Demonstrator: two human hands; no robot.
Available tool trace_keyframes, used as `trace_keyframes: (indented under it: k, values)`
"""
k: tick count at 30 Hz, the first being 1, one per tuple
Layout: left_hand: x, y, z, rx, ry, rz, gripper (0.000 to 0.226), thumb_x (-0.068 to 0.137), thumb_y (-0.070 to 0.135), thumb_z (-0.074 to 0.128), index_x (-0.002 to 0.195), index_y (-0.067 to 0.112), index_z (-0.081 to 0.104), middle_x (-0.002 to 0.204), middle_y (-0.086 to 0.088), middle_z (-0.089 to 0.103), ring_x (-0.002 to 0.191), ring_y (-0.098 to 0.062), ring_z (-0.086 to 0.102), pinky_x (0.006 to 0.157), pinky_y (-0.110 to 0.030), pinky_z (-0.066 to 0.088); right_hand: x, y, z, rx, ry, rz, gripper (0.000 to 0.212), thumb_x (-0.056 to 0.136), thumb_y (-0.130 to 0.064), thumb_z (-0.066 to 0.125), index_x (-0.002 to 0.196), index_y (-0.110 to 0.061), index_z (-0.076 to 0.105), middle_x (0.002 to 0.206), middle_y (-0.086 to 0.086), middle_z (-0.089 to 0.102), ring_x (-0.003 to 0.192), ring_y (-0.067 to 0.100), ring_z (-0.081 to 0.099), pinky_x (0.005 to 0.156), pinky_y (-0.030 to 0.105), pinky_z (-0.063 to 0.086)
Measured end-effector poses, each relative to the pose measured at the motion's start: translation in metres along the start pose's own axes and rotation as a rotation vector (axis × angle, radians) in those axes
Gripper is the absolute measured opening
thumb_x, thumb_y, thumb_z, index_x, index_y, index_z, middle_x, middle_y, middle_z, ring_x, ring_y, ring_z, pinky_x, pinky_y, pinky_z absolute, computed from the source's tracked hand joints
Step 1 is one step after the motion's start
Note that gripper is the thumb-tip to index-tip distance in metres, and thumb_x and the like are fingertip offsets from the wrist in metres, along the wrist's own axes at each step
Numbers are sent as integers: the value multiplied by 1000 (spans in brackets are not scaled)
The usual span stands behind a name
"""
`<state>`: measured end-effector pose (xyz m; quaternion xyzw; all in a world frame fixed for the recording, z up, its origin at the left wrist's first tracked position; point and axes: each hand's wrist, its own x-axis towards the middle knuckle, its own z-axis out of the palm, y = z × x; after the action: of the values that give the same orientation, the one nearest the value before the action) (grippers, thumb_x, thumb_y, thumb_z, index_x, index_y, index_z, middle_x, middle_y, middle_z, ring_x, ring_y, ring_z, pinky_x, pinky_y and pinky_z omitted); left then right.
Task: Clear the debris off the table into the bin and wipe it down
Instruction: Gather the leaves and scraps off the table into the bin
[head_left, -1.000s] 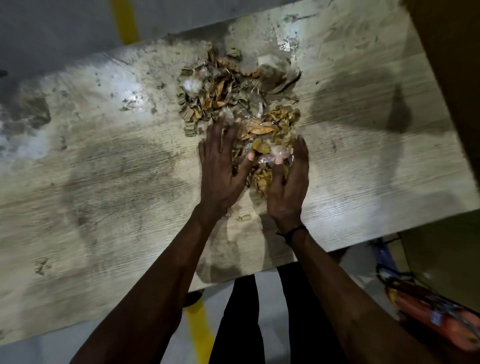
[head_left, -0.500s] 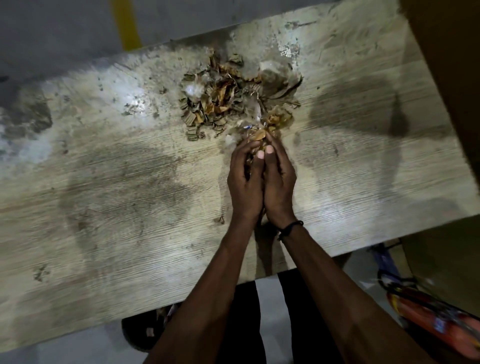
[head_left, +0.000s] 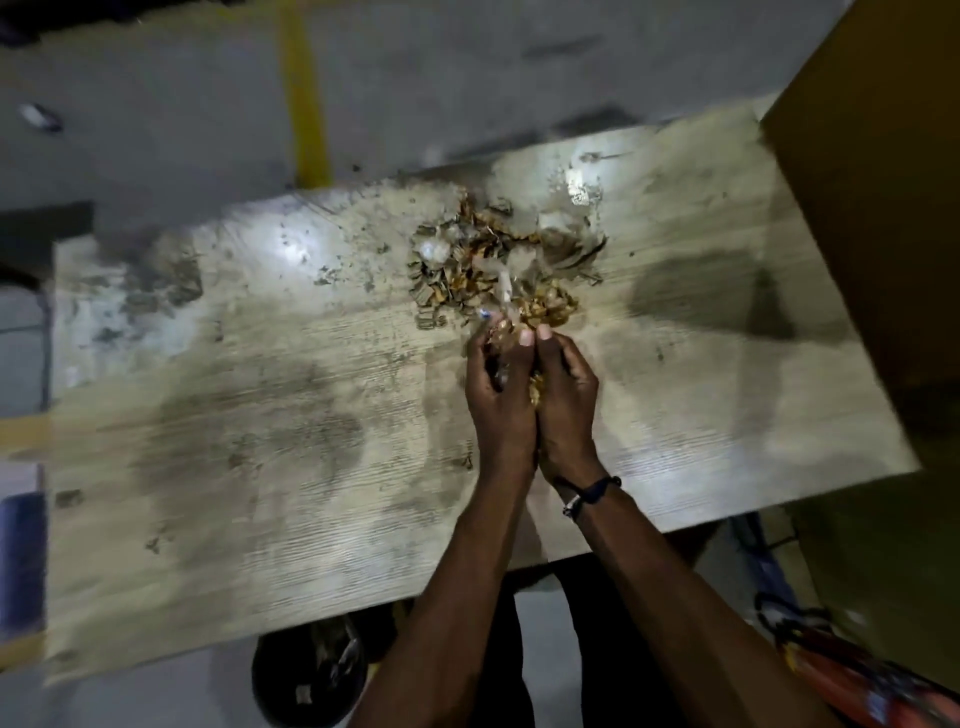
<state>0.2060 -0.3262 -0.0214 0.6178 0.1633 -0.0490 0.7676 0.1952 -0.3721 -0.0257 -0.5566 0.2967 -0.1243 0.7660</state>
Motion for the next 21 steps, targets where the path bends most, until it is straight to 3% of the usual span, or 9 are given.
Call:
trace_keyframes:
  k: [4,6,12,14,17,21]
  values:
    - [-17,44,2,-38,88,-8,10,105,27,66,112,24,72,104,8,77,99,-5,71,85,-20,54,-22,-39,14,46,-26,24,29,107,-28,64,107,-1,76,107,21,76,106,33,73,96,47,57]
    - [-27,65,4,-46,126,-6,14,103,29,68,106,17,74,98,4,76,92,-6,70,81,-21,54,-32,-57,21,58,-33,40,31,105,-29,67,104,1,74,106,24,75,103,31,72,95,47,57]
    - [-50,114,6,-136,226,-28,55,86,57,81,116,13,72,123,-15,72,114,-28,72,99,-47,60,-57,-107,36,69,-98,-2,32,101,-33,73,105,-3,64,100,19,70,95,30,68,89,49,53]
    - [-57,128,7,-157,251,-19,54,87,54,81,121,14,71,127,-13,71,116,-26,72,100,-49,60,-63,-122,40,75,-132,-28,25,103,-24,71,117,-10,57,108,15,72,102,33,70,94,52,54]
    - [-67,145,7,-201,237,11,46,92,46,79,126,16,70,124,-8,75,117,-25,73,102,-49,59,-72,-142,44,76,-204,-88,43,104,-16,67,143,-27,51,130,3,73,120,28,70,104,48,56]
    - [-88,169,9,-208,270,86,29,101,32,71,119,9,69,114,-9,78,107,-21,75,92,-40,61,-81,-157,46,3,-343,-130,42,107,-22,62,146,-38,57,146,4,65,128,28,67,108,57,54]
